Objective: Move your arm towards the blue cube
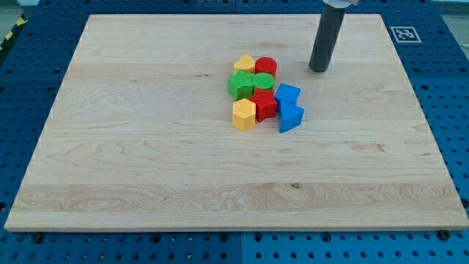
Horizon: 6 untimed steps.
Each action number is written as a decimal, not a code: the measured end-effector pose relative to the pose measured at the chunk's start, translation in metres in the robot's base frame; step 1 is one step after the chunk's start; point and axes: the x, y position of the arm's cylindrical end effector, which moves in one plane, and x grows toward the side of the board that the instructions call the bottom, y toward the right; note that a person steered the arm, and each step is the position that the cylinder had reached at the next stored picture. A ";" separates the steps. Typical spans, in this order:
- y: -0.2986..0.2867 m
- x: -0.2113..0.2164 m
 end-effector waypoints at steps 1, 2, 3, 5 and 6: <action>0.000 0.000; 0.000 0.000; 0.000 0.002; 0.000 0.002; 0.000 -0.002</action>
